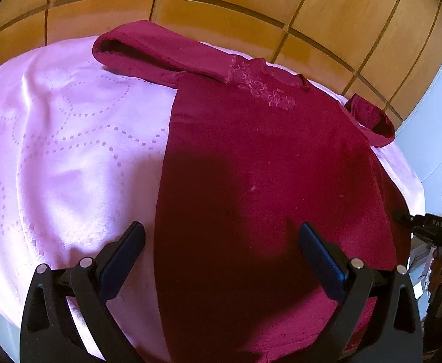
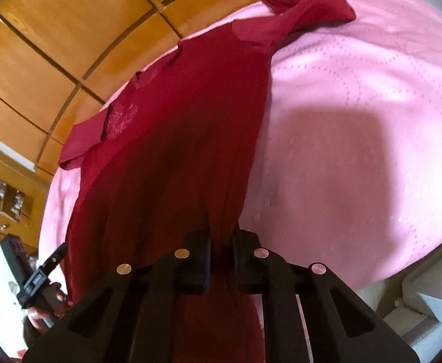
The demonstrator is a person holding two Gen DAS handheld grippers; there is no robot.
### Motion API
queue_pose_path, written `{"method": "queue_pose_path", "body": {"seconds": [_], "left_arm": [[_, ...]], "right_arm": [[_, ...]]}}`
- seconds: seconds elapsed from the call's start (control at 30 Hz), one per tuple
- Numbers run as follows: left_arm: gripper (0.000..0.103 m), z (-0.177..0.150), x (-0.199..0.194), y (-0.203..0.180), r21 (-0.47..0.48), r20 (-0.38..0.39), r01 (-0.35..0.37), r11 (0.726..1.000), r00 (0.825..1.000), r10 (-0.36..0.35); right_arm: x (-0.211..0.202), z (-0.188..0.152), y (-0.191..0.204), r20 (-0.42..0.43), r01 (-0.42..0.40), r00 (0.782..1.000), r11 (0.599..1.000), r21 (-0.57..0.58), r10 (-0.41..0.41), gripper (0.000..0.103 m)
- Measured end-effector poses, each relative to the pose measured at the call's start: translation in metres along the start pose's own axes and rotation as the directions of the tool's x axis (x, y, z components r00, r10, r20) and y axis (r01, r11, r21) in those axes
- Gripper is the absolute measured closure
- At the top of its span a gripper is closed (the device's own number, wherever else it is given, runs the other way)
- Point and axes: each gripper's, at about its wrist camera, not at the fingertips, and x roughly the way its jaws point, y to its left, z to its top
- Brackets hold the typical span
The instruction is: Fold small clothes
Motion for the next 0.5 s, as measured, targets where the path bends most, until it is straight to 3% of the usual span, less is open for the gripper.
{"method": "queue_pose_path", "body": {"seconds": [0.13,0.2,0.3,0.37,0.4,0.47,0.5], "left_arm": [[0.002,-0.001,-0.002,0.003,-0.011,-0.003,0.004,1.0,1.0,-0.004],[0.002,-0.002,-0.002,0.003,-0.009,-0.009,0.001,1.0,1.0,-0.001],[0.002,-0.004,-0.001,0.0,0.005,-0.015,-0.012,1.0,1.0,0.012],[0.002,-0.004,0.0,-0.001,0.021,-0.017,-0.023,0.999,1.0,0.024],[0.002,-0.004,-0.001,-0.001,0.024,-0.018,-0.024,0.999,1.0,0.025],[0.002,-0.002,-0.002,0.002,0.013,-0.018,-0.017,1.0,1.0,0.017],[0.002,-0.002,-0.002,0.003,0.003,-0.015,-0.012,1.0,1.0,0.012]], "right_arm": [[-0.022,0.009,-0.008,0.1,0.17,0.981,0.985,-0.04,-0.166,0.094],[-0.027,0.012,-0.023,0.103,0.186,0.977,0.983,0.005,-0.185,0.094],[-0.018,0.011,-0.042,0.042,0.18,0.982,0.982,0.051,-0.182,0.094],[-0.009,0.008,-0.042,0.021,0.196,0.98,0.98,0.038,-0.196,0.089],[-0.009,0.009,-0.038,0.033,0.208,0.978,0.978,0.01,-0.208,0.082],[-0.014,0.012,-0.025,0.081,0.275,0.96,0.96,-0.055,-0.27,0.033],[-0.019,0.012,-0.019,0.121,0.319,0.944,0.945,-0.077,-0.308,0.032]]}}
